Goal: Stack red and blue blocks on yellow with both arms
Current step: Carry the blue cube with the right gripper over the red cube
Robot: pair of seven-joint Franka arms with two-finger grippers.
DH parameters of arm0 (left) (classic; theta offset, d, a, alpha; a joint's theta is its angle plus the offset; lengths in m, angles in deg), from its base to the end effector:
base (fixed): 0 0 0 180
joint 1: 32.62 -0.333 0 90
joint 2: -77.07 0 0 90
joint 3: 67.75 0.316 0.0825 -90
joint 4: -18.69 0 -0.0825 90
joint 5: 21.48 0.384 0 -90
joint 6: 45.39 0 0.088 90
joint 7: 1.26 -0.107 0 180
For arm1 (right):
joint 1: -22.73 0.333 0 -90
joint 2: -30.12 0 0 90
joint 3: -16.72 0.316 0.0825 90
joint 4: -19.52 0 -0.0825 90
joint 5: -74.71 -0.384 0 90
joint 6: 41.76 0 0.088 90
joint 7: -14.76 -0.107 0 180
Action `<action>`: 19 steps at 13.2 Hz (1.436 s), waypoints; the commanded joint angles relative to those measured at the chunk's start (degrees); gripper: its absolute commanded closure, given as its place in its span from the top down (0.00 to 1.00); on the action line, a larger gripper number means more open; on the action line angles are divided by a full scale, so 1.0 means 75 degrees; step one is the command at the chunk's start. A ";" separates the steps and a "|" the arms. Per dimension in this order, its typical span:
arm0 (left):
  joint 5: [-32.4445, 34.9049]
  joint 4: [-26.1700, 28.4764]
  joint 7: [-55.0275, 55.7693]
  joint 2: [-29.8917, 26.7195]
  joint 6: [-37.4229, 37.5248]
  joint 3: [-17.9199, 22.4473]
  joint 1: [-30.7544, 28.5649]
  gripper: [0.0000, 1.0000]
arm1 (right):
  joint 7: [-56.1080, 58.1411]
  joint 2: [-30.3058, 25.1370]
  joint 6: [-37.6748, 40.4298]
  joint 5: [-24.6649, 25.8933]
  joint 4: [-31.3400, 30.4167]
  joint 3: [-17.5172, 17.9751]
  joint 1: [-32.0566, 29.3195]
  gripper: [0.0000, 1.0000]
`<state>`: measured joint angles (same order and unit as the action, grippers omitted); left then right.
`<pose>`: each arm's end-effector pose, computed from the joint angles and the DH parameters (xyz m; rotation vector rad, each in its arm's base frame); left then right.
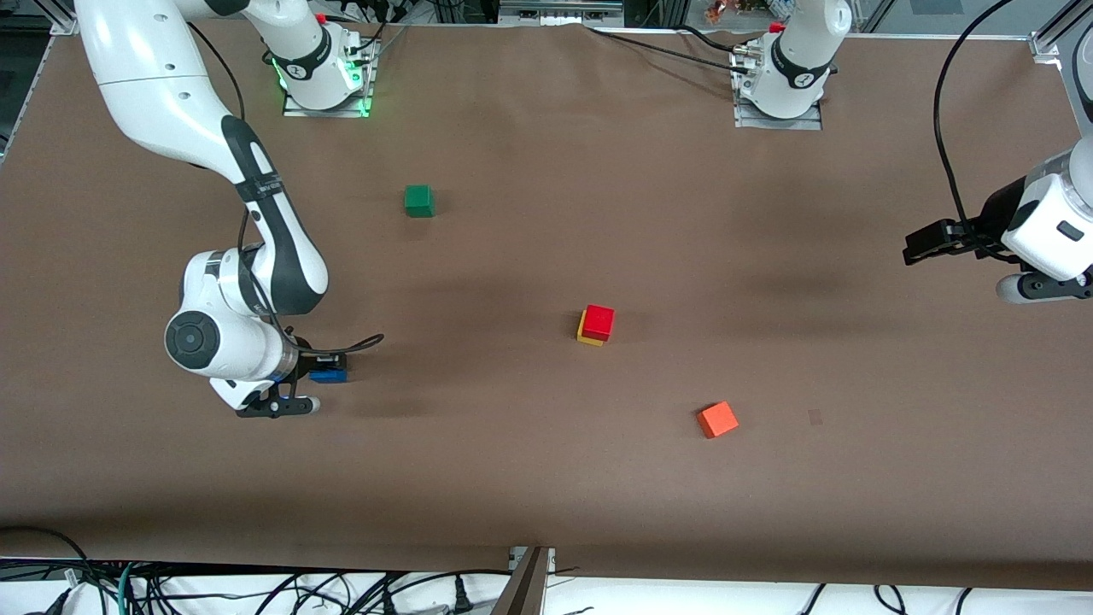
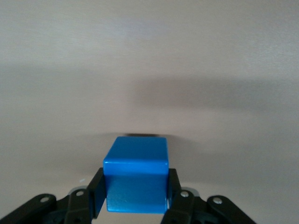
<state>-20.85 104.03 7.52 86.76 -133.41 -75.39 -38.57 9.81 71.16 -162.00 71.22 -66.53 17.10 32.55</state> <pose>0.5982 -0.0102 0.5630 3.1294 0.1942 -0.1905 0.6890 0.1262 0.2348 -3.0953 -0.0874 0.1950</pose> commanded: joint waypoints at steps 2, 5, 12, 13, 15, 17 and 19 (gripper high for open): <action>0.0150 0.0199 0.0002 -0.0061 -0.0170 -0.0106 -0.0108 1.00 | -0.1259 -0.0035 0.1955 -0.0074 0.1602 0.0008 0.0727 0.34; 0.0162 -0.0104 -0.0103 0.0079 -0.0170 -0.0048 -0.0120 1.00 | -0.2395 0.0023 0.2567 -0.0027 0.2505 -0.0016 0.1676 0.34; 0.0138 -0.0607 -0.0068 0.0407 -0.0170 -0.0048 -0.0167 1.00 | -0.5056 0.0667 0.1739 -0.0308 0.3772 0.0357 0.3107 0.34; 0.0104 -0.0702 -0.0068 0.0442 -0.0159 -0.0048 -0.0179 1.00 | -0.5292 0.0749 0.1434 -0.0308 0.3773 0.0464 0.3259 0.34; 0.0103 -0.0715 -0.0068 0.0454 -0.0159 -0.0048 -0.0167 1.00 | -0.5620 0.0948 0.0837 -0.0297 0.3785 0.0441 0.3704 0.34; 0.0115 -0.0715 -0.0080 0.0443 -0.0159 -0.0048 -0.0155 1.00 | -0.5949 0.1112 0.0227 -0.0296 0.3785 0.0418 0.4056 0.35; 0.0103 -0.0715 -0.0091 0.0443 -0.0159 -0.0048 -0.0202 1.00 | -0.6032 0.1218 -0.0126 -0.0296 0.3773 0.0418 0.4232 0.35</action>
<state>-20.85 100.75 7.43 89.03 -135.35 -75.44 -39.83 -34.51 78.53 -161.87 69.77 -41.01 20.44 63.44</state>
